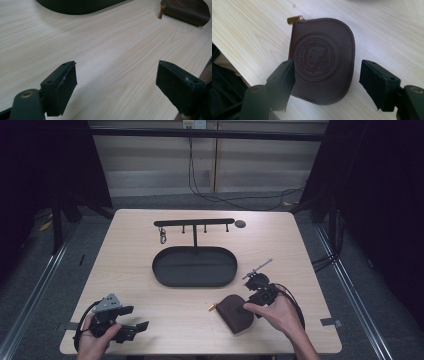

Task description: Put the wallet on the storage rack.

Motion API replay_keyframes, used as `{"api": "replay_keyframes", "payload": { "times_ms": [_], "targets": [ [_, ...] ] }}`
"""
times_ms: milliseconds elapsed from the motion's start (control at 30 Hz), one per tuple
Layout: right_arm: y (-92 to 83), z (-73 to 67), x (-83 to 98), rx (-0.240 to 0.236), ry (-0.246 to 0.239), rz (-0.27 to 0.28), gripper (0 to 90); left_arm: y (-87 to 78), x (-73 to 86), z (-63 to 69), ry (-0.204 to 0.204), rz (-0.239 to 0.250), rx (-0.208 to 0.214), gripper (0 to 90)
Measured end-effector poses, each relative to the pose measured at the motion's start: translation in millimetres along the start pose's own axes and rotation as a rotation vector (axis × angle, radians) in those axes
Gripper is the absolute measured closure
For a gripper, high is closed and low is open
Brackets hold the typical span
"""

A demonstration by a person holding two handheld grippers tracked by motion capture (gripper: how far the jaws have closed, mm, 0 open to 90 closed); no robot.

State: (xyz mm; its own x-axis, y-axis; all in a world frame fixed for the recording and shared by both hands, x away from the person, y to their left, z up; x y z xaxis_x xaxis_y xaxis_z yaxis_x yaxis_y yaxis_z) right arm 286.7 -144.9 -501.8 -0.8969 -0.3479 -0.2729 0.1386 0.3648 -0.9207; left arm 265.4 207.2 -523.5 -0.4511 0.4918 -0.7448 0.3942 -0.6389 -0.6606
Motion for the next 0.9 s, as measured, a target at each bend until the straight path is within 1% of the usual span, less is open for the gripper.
{"api": "replay_keyframes", "payload": {
  "times_ms": [100,133,167,200,267,300,333,367,433,500,533,567,600,700,767,800,833,900],
  "targets": [
    [3.0,-1.3,-3.7,0.017,-0.01,-0.044,28.4,-1.5,-0.4,-0.6,0.006,0.004,-0.002,17.0],
    [4.2,-1.0,-5.1,0.016,-0.009,-0.053,28.4,-1.8,0.0,-0.3,0.004,0.001,0.006,17.0],
    [6.5,-0.3,-6.1,0.026,0.004,-0.069,28.1,-1.9,0.2,-0.2,0.002,0.001,0.005,17.0],
    [7.7,1.2,-6.1,0.035,0.003,-0.083,27.5,-1.9,0.2,-0.2,0.002,0.001,0.005,17.2],
    [12.1,3.9,-6.3,0.047,0.013,-0.11,26.5,-2.6,0.9,-0.6,-0.004,-0.004,0.01,17.2],
    [14.3,4.9,-5.3,0.057,0.018,-0.134,24.8,-2.8,1.3,-0.2,-0.018,-0.006,0.006,17.7],
    [17.2,6.2,-5.0,0.066,0.01,-0.143,24.4,-3.2,1.1,0.5,-0.016,-0.004,0.011,17.8],
    [18.8,6.9,-5.0,0.074,0.012,-0.149,24.4,-3.5,1.1,1.7,-0.008,-0.004,0.022,17.7],
    [20.4,7.5,-6.8,0.076,0.011,-0.147,23.7,-3.5,1.1,2.8,-0.009,-0.004,0.027,17.7],
    [21.6,5.5,-8.5,0.054,0.023,-0.152,22.4,-2.8,0.7,2.2,-0.01,-0.004,0.03,17.7],
    [21.6,5.5,-8.5,0.054,0.023,-0.152,22.4,-2.8,0.7,2.2,-0.01,-0.004,0.03,17.7],
    [24.4,4.2,-9.7,0.043,0.033,-0.163,22.2,-2.9,1.0,0.7,-0.014,-0.006,0.031,17.7],
    [25.2,4.3,-10.0,0.052,0.036,-0.169,22.1,-3.3,1.1,-0.1,-0.019,-0.004,0.029,17.7],
    [31.7,2.4,-10.5,0.04,0.036,-0.19,21.9,-3.9,1.5,-0.6,-0.024,-0.005,0.03,17.7],
    [36.5,2.3,-9.6,0.054,0.032,-0.214,20.6,-4.5,1.3,-0.5,-0.027,-0.001,0.033,17.4],
    [37.9,2.4,-9.7,0.06,0.037,-0.22,18.2,-4.6,1.1,-1.0,-0.03,0.002,0.031,17.0],
    [38.7,3.0,-9.9,0.068,0.04,-0.225,17.6,-4.8,1.3,-1.7,-0.03,0.001,0.032,16.6],
    [40.0,3.3,-9.8,0.068,0.045,-0.227,16.9,-4.7,1.6,-2.3,-0.036,0.0,0.031,16.6]
  ]
}}
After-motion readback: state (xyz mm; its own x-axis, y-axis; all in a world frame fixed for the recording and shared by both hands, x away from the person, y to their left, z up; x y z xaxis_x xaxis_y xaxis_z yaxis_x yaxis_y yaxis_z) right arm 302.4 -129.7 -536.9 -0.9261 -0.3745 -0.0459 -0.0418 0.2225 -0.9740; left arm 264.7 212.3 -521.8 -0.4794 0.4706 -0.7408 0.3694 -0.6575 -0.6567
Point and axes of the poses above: each handheld gripper's, and its own axes: y roughly forward along the jaws, x roughly out of its underside, z roughly to its right, the point moved 8 cm from there along y, roughly forward along the jaws, and after that the axes turned 10 degrees about y, right-handed, at the moved point
